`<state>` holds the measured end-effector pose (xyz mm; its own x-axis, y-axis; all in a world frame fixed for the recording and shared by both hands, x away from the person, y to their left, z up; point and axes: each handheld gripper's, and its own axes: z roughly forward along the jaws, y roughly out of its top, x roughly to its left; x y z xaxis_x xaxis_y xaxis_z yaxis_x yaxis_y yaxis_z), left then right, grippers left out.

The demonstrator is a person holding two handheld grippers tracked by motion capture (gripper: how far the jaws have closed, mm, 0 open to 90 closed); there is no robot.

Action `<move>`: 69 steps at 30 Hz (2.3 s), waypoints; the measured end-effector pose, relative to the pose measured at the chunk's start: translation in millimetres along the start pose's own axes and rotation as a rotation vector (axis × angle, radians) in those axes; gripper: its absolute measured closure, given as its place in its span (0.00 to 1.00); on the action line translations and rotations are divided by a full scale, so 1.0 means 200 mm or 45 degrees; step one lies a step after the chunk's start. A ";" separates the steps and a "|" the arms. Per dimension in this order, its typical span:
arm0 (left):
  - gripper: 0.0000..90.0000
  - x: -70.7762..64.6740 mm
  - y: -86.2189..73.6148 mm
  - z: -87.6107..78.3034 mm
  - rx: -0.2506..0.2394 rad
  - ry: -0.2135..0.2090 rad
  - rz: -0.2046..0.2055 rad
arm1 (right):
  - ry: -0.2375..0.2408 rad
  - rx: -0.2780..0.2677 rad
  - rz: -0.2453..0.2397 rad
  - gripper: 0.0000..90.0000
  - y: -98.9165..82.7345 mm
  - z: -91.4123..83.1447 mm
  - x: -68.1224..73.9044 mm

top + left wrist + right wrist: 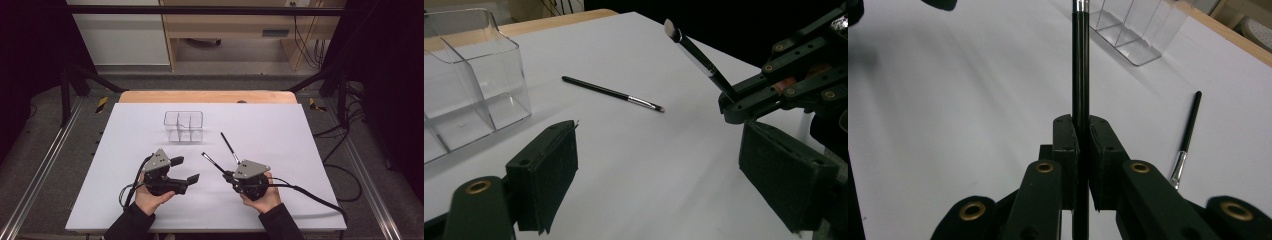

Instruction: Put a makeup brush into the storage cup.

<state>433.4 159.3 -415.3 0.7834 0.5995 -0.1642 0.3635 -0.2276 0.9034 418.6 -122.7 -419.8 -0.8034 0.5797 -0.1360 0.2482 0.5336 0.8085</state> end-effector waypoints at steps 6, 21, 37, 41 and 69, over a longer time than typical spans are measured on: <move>0.17 -0.01 0.00 0.00 -0.038 -0.008 -0.036 | -0.014 -0.026 0.038 0.93 0.00 0.01 0.00; 0.18 -0.02 0.02 0.03 -0.104 -0.031 -0.080 | -0.035 -0.093 0.095 0.93 0.00 0.00 0.00; 0.22 -0.05 0.08 0.09 -0.161 -0.071 -0.115 | -0.023 -0.126 0.139 0.93 0.01 0.00 0.00; 0.23 -0.06 0.08 0.11 -0.162 -0.081 -0.118 | -0.024 -0.130 0.141 0.93 0.01 0.00 0.00; 0.56 -0.11 0.11 0.22 -0.189 -0.139 -0.203 | -0.004 -0.150 0.163 0.93 0.01 0.00 0.01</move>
<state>447.6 107.1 -409.7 0.7749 0.5304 -0.3438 0.4152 -0.0169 0.9096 418.3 -120.6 -418.9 -0.7675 0.6404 -0.0296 0.2828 0.3795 0.8809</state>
